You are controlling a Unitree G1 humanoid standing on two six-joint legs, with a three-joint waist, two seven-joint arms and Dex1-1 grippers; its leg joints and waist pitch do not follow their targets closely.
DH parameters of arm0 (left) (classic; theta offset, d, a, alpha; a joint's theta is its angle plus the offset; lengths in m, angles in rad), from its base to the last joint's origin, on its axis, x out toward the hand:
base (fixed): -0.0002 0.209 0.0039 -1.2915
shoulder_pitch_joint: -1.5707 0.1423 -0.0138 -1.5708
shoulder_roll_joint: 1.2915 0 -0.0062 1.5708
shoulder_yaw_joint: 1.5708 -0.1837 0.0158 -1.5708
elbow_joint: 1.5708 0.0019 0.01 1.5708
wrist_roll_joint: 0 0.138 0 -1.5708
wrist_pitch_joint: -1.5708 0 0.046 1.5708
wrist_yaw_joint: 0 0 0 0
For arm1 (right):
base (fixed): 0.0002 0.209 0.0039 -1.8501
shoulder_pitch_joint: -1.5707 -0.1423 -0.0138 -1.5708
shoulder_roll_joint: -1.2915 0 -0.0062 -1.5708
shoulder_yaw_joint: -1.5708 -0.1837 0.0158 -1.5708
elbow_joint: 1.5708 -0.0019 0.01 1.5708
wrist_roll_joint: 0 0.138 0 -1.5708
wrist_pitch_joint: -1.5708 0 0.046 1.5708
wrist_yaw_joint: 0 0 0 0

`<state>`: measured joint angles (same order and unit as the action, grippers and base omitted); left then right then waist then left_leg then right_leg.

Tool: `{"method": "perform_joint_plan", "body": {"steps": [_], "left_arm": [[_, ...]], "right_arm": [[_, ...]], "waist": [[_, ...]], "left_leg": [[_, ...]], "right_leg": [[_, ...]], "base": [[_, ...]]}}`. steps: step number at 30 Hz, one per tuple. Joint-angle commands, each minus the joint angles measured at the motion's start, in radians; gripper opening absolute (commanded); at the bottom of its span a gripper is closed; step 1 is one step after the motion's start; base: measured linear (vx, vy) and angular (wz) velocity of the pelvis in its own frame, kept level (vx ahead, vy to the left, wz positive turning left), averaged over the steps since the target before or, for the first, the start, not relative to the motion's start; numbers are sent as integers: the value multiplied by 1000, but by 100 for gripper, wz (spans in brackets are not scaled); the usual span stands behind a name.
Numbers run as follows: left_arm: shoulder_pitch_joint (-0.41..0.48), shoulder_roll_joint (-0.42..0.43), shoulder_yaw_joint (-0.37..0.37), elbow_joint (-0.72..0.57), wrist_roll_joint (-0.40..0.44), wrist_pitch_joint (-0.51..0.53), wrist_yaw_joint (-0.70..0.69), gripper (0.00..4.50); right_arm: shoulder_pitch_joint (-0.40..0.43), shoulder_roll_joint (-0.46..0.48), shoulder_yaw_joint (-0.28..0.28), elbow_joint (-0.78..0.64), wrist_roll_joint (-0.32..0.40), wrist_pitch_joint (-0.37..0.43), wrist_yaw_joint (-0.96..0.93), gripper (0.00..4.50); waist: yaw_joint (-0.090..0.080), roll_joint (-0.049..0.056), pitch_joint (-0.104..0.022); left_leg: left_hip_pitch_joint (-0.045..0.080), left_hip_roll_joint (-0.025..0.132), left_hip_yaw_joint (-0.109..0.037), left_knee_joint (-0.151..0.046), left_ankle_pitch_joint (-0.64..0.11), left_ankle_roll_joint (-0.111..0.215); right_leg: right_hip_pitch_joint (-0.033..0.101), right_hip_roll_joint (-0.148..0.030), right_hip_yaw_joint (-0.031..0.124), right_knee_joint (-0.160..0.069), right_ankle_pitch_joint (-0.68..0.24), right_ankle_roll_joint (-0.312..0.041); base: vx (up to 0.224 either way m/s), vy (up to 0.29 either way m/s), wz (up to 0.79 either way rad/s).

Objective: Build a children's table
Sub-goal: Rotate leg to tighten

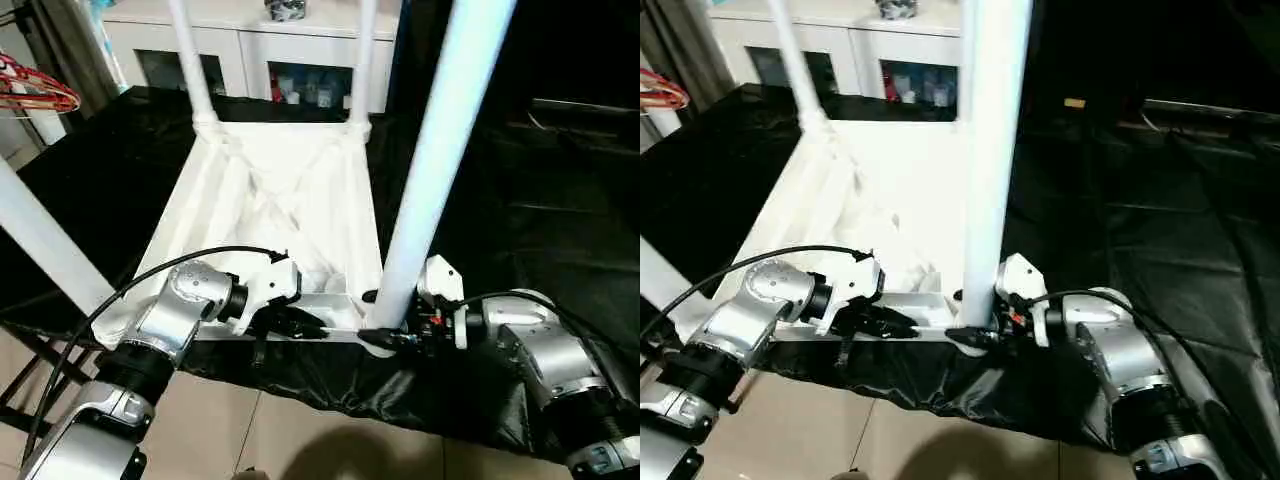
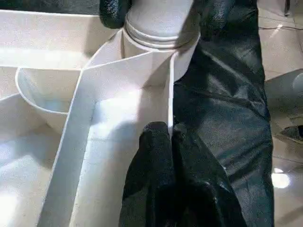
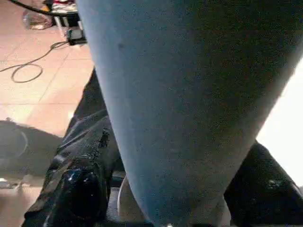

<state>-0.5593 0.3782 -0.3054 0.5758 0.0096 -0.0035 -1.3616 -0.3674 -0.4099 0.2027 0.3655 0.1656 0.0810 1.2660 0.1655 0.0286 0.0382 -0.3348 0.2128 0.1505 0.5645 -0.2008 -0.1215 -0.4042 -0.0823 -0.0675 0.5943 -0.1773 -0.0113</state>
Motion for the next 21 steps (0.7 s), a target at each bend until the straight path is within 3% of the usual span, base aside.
{"method": "perform_joint_plan", "body": {"steps": [1,11,13,15,17,20,21], "left_arm": [[-46,8,19,-9,-27,-9,3,0],[-43,23,17,-6,-34,-6,-29,0],[-44,24,21,2,-34,-8,-29,0],[-45,23,22,6,-34,-9,-24,0],[-43,11,30,14,-34,-8,6,0],[-40,-20,42,10,-26,9,86,0],[-39,-32,45,8,-20,12,119,0]], "right_arm": [[18,2,64,22,-6,14,66,268],[8,17,75,34,-4,19,76,205],[12,21,78,27,-3,22,71,201],[16,22,79,24,-3,23,70,199],[26,31,75,18,-1,23,53,199],[47,54,61,2,7,19,8,199],[55,67,52,-1,10,17,-16,198]], "waist": [[3,-4,-58],[4,1,-59],[2,10,-60],[1,7,-60],[1,11,-60],[2,1,-58],[5,3,-58]], "left_leg": [[-13,12,15,-58,-142,74],[-13,10,14,-57,-148,65],[-12,11,14,-57,-159,59],[-12,10,14,-57,-159,58],[-12,10,14,-56,-161,55],[-12,10,16,-56,-160,56],[-11,11,15,-58,-170,53]], "right_leg": [[60,-52,37,-53,-145,-223],[61,-49,36,-51,-120,-230],[60,-48,36,-51,-120,-233],[61,-47,36,-50,-111,-234],[62,-47,35,-50,-109,-235],[62,-47,37,-53,-111,-234],[61,-49,37,-55,-138,-228]], "base": [[0,0,0],[0,0,0],[0,0,0],[0,0,0],[0,0,0],[0,0,0],[0,0,0]]}}
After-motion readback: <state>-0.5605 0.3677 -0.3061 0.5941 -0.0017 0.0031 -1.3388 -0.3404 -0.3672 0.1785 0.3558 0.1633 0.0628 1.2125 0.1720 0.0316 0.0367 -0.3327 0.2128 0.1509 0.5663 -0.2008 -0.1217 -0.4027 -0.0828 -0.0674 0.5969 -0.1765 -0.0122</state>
